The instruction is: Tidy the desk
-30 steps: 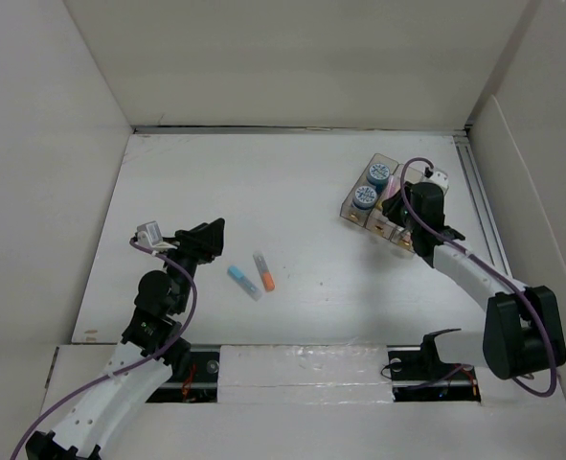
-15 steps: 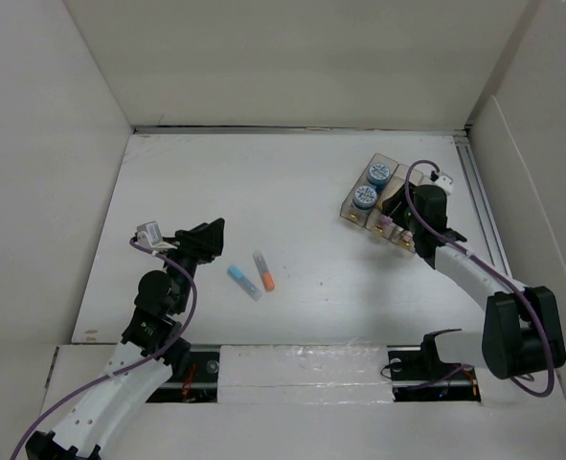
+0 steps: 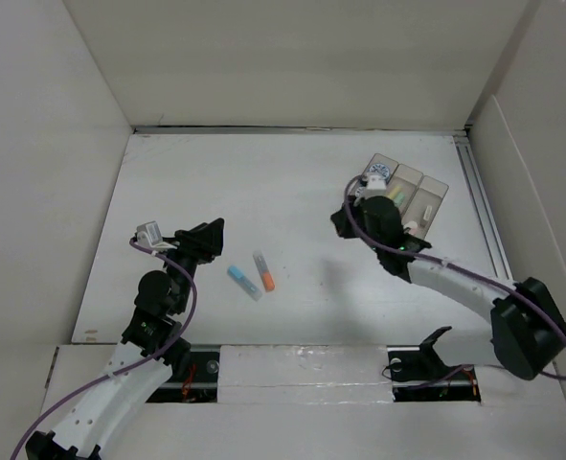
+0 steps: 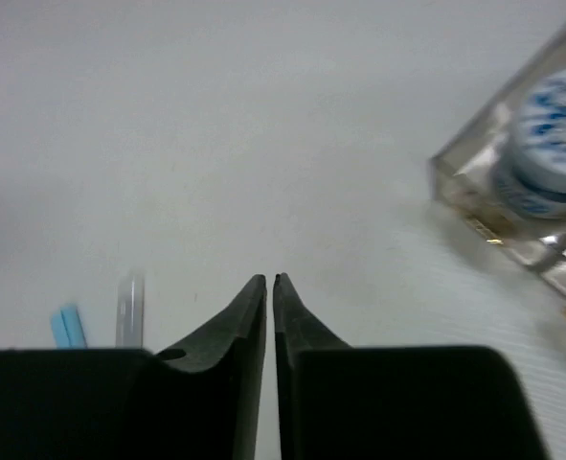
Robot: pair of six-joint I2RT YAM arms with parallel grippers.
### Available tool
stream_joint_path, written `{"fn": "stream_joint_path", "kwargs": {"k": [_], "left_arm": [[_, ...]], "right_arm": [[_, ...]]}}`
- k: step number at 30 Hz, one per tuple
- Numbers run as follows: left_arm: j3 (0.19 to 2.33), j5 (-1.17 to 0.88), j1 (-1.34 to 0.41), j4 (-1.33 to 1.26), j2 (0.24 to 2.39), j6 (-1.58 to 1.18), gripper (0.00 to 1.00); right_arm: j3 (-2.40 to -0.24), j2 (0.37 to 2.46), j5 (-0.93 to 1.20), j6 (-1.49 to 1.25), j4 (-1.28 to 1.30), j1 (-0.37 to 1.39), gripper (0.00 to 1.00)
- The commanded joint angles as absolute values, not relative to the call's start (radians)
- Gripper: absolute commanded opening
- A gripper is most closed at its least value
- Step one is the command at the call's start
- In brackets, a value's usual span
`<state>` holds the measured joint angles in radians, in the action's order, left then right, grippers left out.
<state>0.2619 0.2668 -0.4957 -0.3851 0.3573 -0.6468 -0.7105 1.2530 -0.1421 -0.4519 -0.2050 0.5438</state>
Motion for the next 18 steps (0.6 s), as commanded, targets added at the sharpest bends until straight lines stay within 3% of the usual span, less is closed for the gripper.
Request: {"fn": "stream_joint_path", "kwargs": {"k": [1,4,7,18], "left_arm": [[0.296,0.273,-0.499,-0.43,0.354,-0.634,0.56],[0.295,0.285,-0.499,-0.428,0.353,-0.632,0.55],[0.296,0.285,-0.499,-0.423,0.348,-0.634,0.55],[0.281,0.331,-0.499,-0.403,0.285,-0.638,0.55]], "right_arm": [[-0.793,1.38,-0.142,-0.362,-0.204,0.707,0.17],[-0.859,1.494,-0.208,-0.391,-0.163,0.862,0.44],[-0.913,1.59,-0.224,-0.402,-0.172,0.96,0.56],[-1.081,1.808,-0.281,-0.41,-0.103,1.078,0.58]]}}
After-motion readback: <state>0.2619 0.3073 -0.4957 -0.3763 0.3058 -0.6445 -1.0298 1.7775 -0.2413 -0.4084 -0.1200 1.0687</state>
